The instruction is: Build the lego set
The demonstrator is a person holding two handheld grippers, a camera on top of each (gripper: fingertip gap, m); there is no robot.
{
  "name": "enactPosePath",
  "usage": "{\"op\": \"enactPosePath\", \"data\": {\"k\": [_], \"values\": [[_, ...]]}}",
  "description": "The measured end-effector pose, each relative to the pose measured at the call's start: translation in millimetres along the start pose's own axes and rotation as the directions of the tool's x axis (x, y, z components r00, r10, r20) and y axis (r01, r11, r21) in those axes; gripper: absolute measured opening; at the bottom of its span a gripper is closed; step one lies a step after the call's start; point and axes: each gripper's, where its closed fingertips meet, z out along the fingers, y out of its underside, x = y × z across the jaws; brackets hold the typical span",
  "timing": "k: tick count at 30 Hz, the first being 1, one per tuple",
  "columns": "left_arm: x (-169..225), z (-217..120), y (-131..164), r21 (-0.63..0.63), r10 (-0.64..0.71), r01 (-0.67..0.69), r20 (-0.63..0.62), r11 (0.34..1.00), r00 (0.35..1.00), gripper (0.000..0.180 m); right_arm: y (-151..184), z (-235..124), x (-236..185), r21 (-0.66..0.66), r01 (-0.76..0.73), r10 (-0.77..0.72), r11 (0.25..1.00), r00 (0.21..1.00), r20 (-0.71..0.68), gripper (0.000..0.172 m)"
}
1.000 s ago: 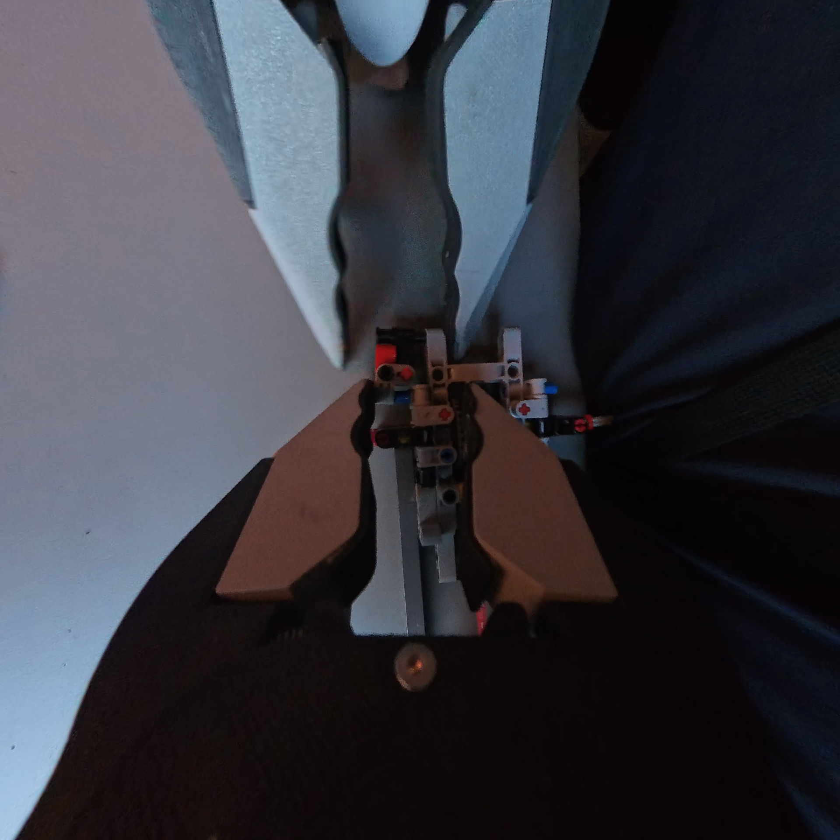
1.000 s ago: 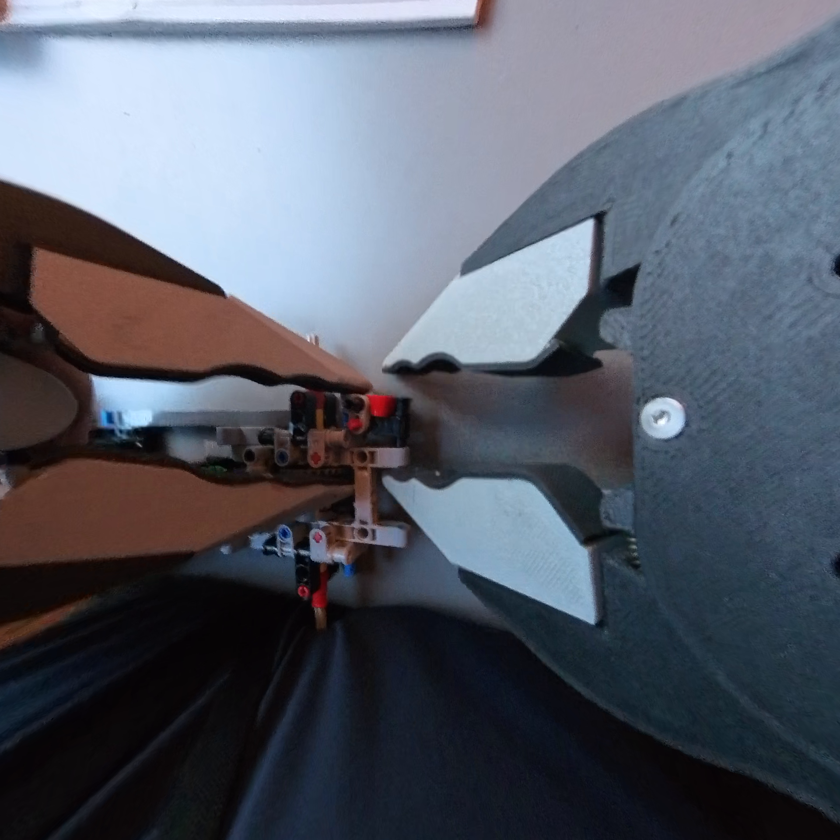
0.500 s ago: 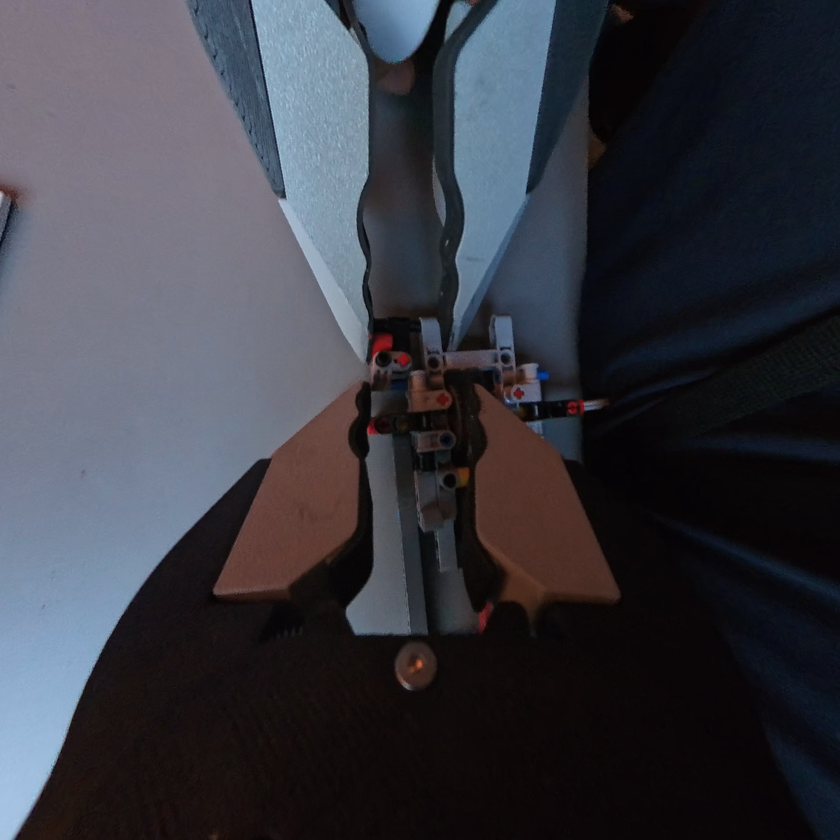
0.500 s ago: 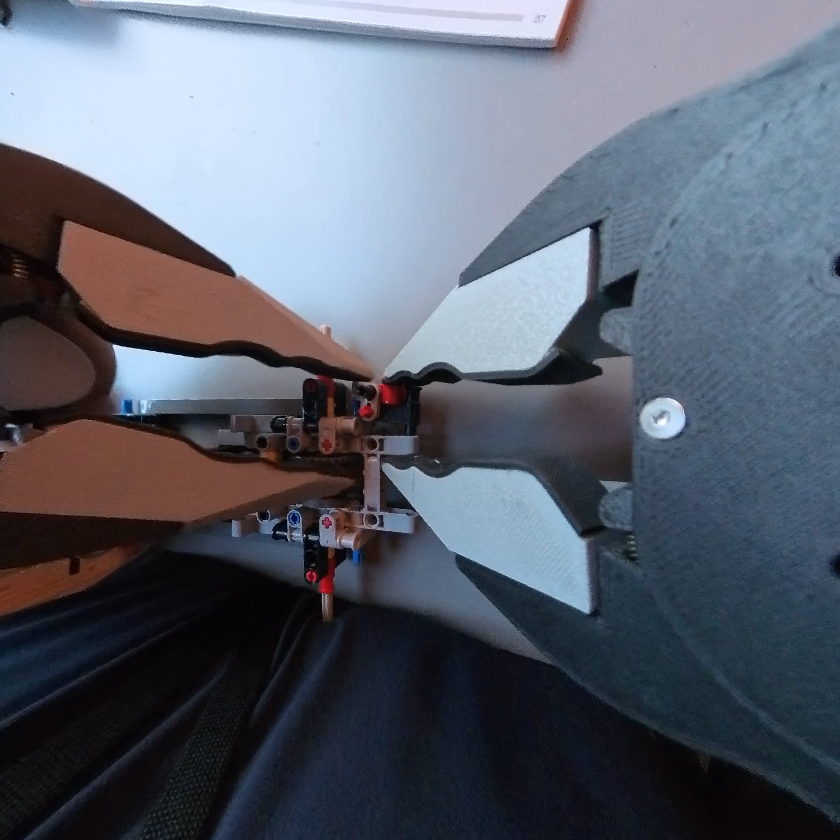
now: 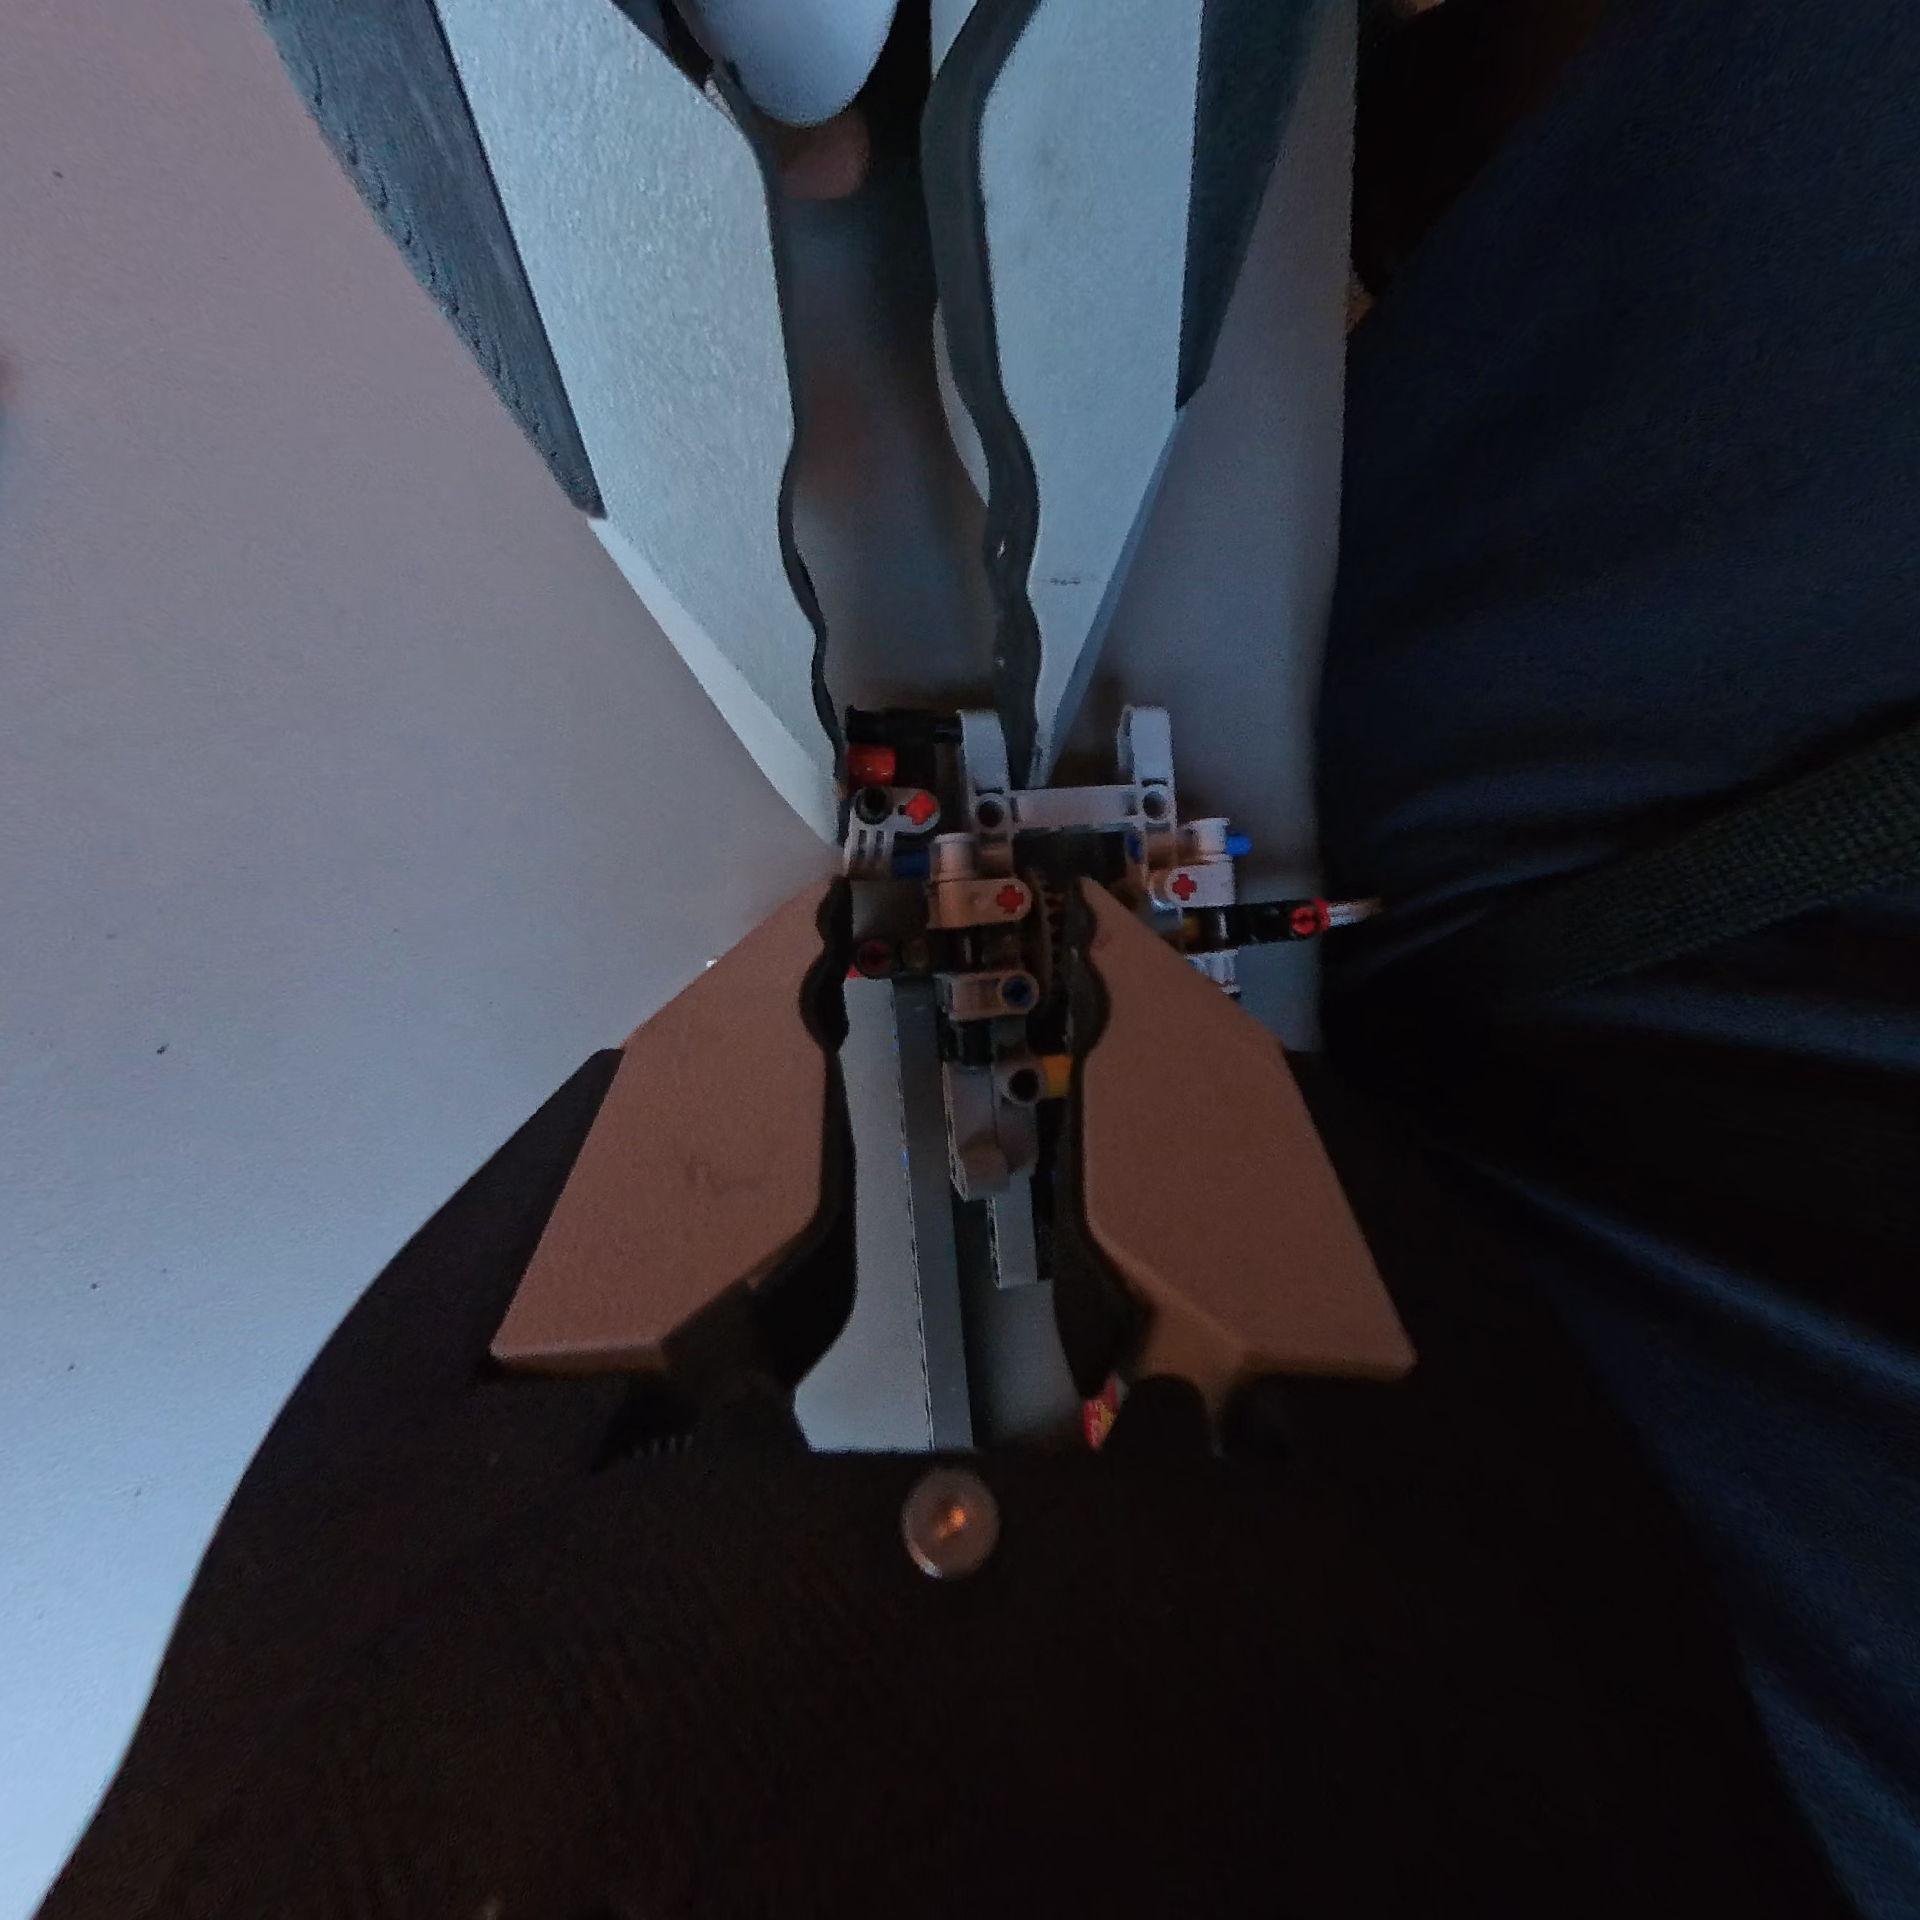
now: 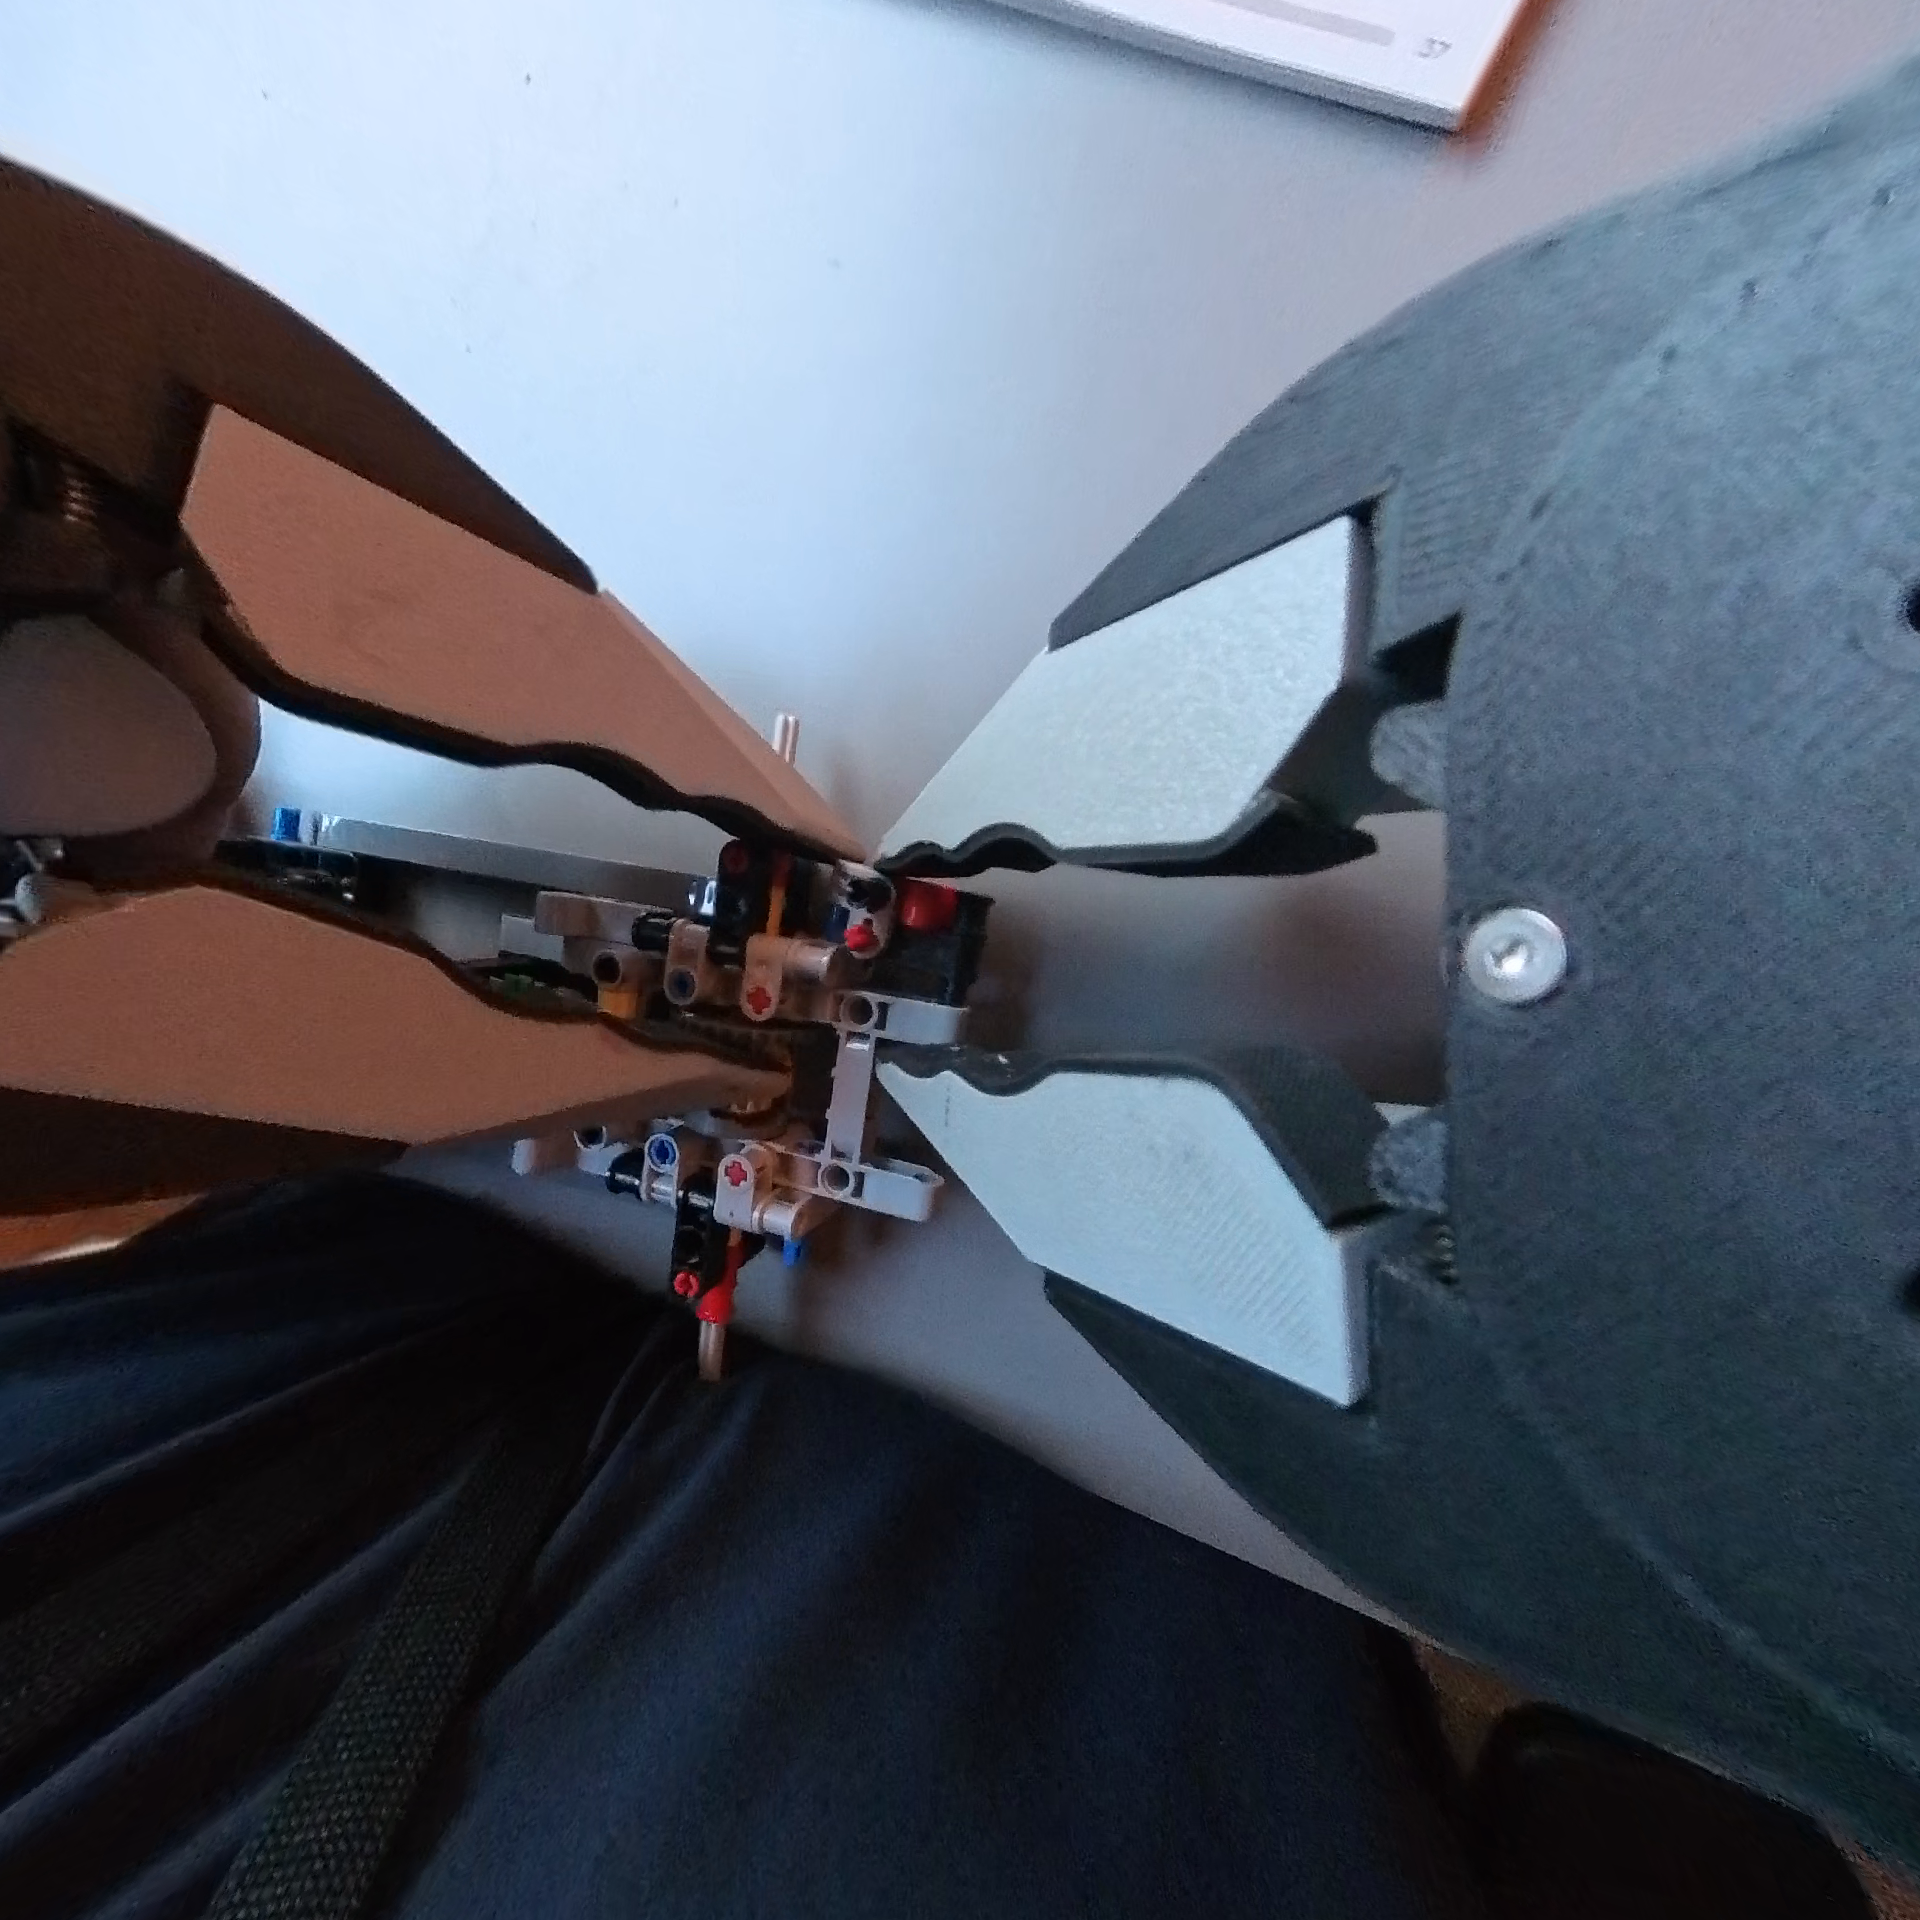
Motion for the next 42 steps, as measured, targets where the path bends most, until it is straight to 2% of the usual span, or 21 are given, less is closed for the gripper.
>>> {"op": "enactPosePath", "data": {"k": [10, 21, 25, 29, 31, 34, 38, 39, 42], "values": [[10, 1, 4, 0.02, 0.024, -0.025, 0.034, 0.999, 0.999, 0.036, -5, 8, -10, -0.021, 0.151, -0.15, 0.988, 0.987, 0.052, 0.029], [22, 4, 7, 0.02, 0.078, -0.079, 0.046, 0.997, 0.996, 0.035, -6, 13, -22, -0.052, 0.249, -0.244, 0.967, 0.966, 0.082, 0.028], [22, 3, 7, 0.049, 0.063, -0.066, 0.057, 0.997, 0.996, 0.035, -9, 14, -22, -0.033, 0.211, -0.205, 0.977, 0.97, 0.131, 0.027], [19, 3, 8, 0.025, 0.067, -0.07, 0.088, 0.997, 0.994, 0.034, -10, 15, -21, -0.046, 0.172, -0.164, 0.984, 0.975, 0.15, 0.027], [14, 1, 10, 0.026, 0.011, -0.013, 0.093, 1.0, 0.996, 0.034, -12, 16, -16, -0.049, 0.122, -0.114, 0.991, 0.984, 0.139, 0.027], [12, -5, 15, 0.074, -0.097, 0.094, 0.037, 0.993, 0.995, 0.037, -14, 18, -8, -0.032, 0.019, -0.014, 0.999, 0.992, 0.128, 0.028], [6, -24, 17, 0.145, -0.191, 0.191, -0.012, 0.971, 0.981, 0.042, -15, 17, -3, -0.011, 0.036, -0.035, 0.999, 0.997, 0.065, 0.028], [6, -33, 20, 0.151, -0.2, 0.2, -0.012, 0.968, 0.98, 0.037, -14, 17, -2, -0.01, 0.033, -0.033, 0.999, 0.998, 0.06, 0.028], [-1, -45, 51, 0.04, -0.225, 0.223, 0.04, 0.974, 0.974, 0.035, -13, 15, 0, -0.006, 0.022, -0.022, 1.0, 0.998, 0.055, 0.028]]}}
